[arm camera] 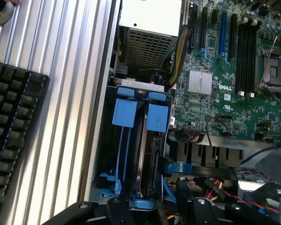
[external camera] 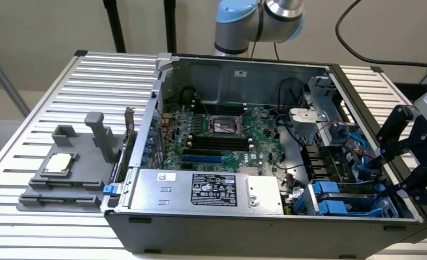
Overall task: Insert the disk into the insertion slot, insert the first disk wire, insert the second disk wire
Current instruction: 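Insert the first disk wire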
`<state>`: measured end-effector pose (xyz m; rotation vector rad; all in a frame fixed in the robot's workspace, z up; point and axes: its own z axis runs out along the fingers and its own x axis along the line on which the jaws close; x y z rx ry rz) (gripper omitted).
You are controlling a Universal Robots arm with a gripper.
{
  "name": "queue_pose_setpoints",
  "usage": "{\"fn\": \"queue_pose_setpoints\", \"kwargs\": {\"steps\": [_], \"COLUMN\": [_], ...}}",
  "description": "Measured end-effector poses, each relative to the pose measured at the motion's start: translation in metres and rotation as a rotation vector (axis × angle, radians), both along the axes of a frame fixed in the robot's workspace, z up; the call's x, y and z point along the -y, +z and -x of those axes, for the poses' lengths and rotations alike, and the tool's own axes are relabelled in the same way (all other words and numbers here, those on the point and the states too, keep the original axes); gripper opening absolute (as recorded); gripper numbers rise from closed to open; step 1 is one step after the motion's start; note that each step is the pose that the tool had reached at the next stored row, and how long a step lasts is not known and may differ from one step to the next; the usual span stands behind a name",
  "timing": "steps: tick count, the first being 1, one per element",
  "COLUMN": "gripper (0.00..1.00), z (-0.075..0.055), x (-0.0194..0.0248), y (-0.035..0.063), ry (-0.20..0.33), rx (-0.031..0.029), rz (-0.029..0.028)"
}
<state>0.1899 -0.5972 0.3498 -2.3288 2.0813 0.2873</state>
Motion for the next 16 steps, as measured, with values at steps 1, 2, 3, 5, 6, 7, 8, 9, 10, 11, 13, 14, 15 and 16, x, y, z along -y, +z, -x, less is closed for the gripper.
{"fn": "queue_pose_setpoints", "kwargs": {"steps": [1,2,3,5,6,7,8,9,10,11,13,14,15,16], "gripper": [0.50,0.50,0.50,0.50,0.50,0.50,0.50,0.50,0.50,0.50,0.50,0.50,0.50,0.50], "z": [0.000,0.000,-0.001,-0.001,-0.001,-0.001,-0.001,-0.001,-0.001,0.000,0.003,0.005,0.007,0.008], "x": [0.0000,0.0000,0.0001,0.0005,0.0008,0.0012,0.0018,0.0027,0.0043,0.0061,0.0090,0.0101,0.0107,0.0109], "y": [-0.0003,-0.0007,-0.0011,-0.0017,-0.0019,-0.0020,-0.0019,-0.0019,-0.0020,-0.0020,-0.0020,-0.0020,-0.0020,-0.0019], "ry": [0.003,0.006,0.009,0.013,0.015,0.017,0.019,0.022,0.024,0.025,0.029,0.031,0.034,0.038], "rx": [0.0000,0.0000,0.0000,0.0000,0.0000,0.0002,0.0004,0.0007,0.0008,0.0008,0.0011,0.0012,0.0012,0.0014], "rz": [-0.0068,-0.0136,-0.0206,-0.0337,-0.0398,-0.0447,-0.0467,-0.0473,-0.0474,-0.0475,-0.0475,-0.0475,-0.0477,-0.0485]}}
